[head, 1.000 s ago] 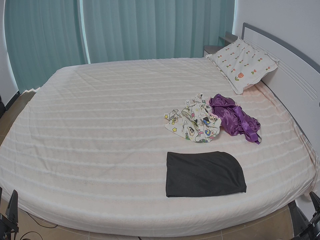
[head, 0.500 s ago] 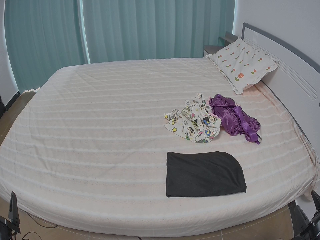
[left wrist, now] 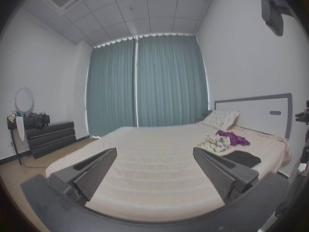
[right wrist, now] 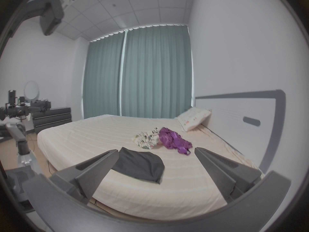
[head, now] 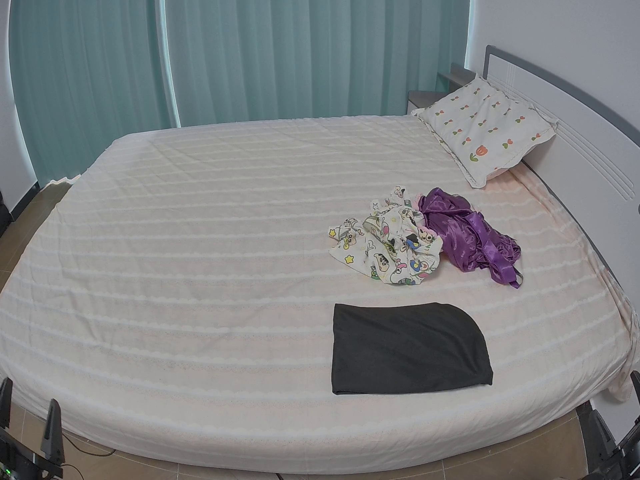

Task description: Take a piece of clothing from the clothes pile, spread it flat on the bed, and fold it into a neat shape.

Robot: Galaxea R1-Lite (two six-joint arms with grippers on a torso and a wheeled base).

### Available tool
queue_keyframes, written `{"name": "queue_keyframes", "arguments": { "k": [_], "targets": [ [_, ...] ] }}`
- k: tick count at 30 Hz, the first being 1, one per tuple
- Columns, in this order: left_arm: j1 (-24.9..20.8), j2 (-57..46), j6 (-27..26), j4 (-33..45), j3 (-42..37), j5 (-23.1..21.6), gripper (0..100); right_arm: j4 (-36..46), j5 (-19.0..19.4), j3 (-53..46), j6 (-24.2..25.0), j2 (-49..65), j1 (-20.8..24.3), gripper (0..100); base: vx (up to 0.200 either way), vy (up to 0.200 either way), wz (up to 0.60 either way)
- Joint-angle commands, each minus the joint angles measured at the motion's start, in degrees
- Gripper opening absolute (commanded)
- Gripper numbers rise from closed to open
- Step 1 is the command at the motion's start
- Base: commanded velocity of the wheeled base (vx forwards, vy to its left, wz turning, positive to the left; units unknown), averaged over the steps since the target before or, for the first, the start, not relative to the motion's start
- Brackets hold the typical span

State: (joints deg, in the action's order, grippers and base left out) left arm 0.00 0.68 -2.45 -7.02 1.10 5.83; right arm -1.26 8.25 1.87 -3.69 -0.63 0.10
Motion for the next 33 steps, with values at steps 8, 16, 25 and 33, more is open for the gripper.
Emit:
{"name": "queue_keyframes", "arguments": {
  "k": [8,16,25,33],
  "targets": [
    [0.0,-0.4,2.8,4.4,-1.1,-7.6,100,-3.2,3.8,-1.7,-3.4,0.6,0.1,100,0.000,0.000,0.00],
    [0.0,-0.4,2.3,7.2,-1.0,-7.9,100,-2.6,3.4,-1.7,-4.0,0.6,0.1,100,0.000,0.000,0.00],
    [0.0,-0.5,2.1,7.1,-1.0,-7.9,100,-3.0,-1.3,-1.7,6.2,0.6,0.1,100,0.000,0.000,0.00],
    [0.0,-0.5,2.1,7.1,-1.0,-7.5,100,-2.9,-13.0,-1.7,1.8,0.6,0.1,100,0.000,0.000,0.00]
  ]
}}
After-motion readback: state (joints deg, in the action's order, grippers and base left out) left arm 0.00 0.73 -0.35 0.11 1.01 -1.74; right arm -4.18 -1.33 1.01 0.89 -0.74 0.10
